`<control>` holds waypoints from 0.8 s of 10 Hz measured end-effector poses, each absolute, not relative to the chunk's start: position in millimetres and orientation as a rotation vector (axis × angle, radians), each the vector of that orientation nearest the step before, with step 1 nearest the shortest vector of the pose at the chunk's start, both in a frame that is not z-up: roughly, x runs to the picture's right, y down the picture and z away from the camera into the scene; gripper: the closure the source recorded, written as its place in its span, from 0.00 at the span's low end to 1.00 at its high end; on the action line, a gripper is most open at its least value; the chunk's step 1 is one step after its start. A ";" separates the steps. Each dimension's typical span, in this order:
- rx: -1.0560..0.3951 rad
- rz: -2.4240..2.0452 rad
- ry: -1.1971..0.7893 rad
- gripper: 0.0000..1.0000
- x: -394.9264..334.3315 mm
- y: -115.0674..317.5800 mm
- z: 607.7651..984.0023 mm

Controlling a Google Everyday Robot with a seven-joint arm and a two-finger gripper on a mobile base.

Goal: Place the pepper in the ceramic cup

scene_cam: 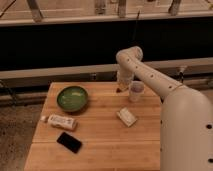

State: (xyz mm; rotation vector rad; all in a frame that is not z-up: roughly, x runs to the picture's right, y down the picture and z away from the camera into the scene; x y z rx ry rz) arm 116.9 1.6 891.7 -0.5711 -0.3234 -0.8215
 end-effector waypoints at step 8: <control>-0.647 -0.867 -0.353 0.20 74.0 -18.2 950.6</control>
